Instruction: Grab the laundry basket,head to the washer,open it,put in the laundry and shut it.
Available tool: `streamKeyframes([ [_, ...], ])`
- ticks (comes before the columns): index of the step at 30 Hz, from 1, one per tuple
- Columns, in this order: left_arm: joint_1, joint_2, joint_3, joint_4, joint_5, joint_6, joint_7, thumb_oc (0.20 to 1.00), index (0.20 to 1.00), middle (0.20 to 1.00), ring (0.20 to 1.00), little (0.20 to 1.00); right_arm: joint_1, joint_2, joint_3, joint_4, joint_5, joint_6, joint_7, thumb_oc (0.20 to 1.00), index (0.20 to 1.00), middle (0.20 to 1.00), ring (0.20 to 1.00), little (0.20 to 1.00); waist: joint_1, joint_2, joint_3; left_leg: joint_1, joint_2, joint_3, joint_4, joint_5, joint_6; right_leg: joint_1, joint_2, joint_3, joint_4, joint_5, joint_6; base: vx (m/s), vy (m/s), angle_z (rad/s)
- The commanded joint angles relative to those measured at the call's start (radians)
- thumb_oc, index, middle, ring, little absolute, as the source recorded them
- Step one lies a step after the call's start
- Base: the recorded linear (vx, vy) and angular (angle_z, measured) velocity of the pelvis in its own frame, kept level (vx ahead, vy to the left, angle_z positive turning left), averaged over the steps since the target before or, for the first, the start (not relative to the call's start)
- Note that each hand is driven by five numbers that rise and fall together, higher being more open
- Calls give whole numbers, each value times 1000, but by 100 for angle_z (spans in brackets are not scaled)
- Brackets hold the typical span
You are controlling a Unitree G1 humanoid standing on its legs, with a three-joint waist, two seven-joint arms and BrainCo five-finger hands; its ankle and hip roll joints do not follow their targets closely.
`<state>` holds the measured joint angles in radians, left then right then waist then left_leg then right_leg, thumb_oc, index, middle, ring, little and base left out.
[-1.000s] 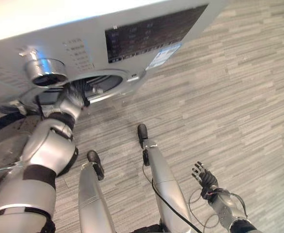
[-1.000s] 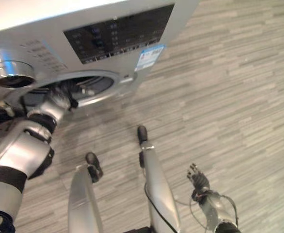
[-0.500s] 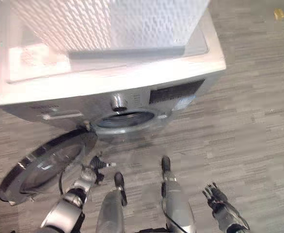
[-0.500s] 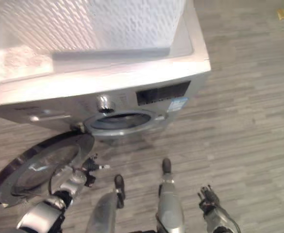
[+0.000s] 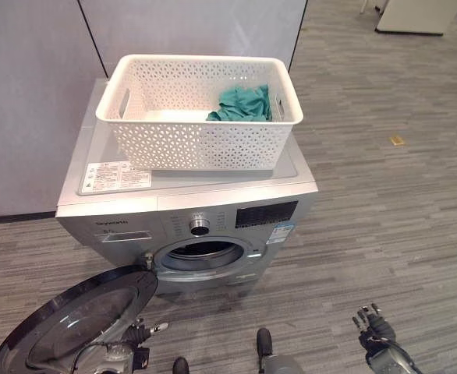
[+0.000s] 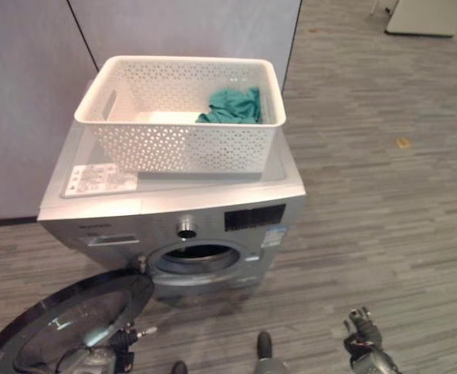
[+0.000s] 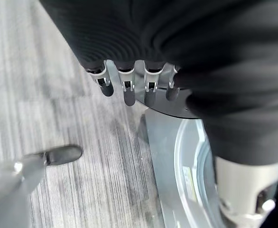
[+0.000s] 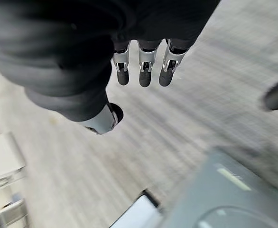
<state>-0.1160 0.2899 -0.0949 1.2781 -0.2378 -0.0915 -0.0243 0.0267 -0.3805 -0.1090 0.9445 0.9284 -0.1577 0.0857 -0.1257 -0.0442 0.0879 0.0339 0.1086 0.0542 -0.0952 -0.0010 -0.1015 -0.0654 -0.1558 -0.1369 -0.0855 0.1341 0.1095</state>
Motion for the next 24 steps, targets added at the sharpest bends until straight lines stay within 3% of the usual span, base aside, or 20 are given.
streamKeyframes([
  [1,-49,27,31,80,4,-14,-14,1000,1000,1000,1000,1000,-17,-105,-91,-163,-53,-66,-32,1000,1000,1000,1000,1000,-8,41,10,-58,10,-10,8,43,7,-45,-61,1,104,-28,79,74,16,6],
  [9,36,29,111,141,154,-2,21,1000,1000,1000,1000,1000,-12,-258,-264,-524,-142,-171,-93,1000,1000,1000,1000,1000,-10,18,-24,-59,4,2,8,26,10,-32,-72,9,55,-2,91,52,19,-2],
  [10,49,24,104,160,197,5,32,1000,1000,1000,1000,1000,-52,-277,-284,-605,-155,-222,-138,1000,1000,1000,1000,1000,-2,8,-33,-61,2,0,8,21,13,-30,-75,9,47,0,92,53,16,-4],
  [15,97,37,119,187,249,22,34,1000,1000,1000,1000,1000,-150,-405,-309,-702,-234,-247,-195,1000,1000,1000,1000,1000,34,-20,-46,-71,-5,-12,8,14,19,-23,-81,-2,29,6,97,34,15,0],
  [16,116,44,110,184,244,24,31,1000,1000,1000,1000,1000,-233,-487,-273,-671,-234,-250,-192,1000,1000,1000,1000,1000,61,-36,-43,-84,-7,-22,8,17,20,-23,-84,-12,24,10,100,-2,16,10],
  [18,119,43,106,184,241,23,28,1000,1000,1000,1000,1000,-273,-508,-242,-635,-245,-247,-206,1000,1000,1000,1000,1000,65,-40,-40,-91,-9,-27,8,19,21,-25,-86,-16,23,13,101,-10,15,14],
  [21,137,53,81,185,237,21,20,1000,1000,1000,1000,1000,-493,-678,-87,-579,-325,-212,-212,1000,1000,1000,1000,1000,96,-68,-37,-108,-13,-34,8,24,20,-28,-94,-27,11,33,109,0,12,6],
  [24,136,79,73,201,191,28,13,1000,1000,1000,1000,1000,-792,-796,184,-417,-365,-155,-173,1000,1000,1000,1000,1000,140,-102,-25,-131,-16,-45,8,33,18,-33,-100,-39,10,44,113,-19,20,3],
])
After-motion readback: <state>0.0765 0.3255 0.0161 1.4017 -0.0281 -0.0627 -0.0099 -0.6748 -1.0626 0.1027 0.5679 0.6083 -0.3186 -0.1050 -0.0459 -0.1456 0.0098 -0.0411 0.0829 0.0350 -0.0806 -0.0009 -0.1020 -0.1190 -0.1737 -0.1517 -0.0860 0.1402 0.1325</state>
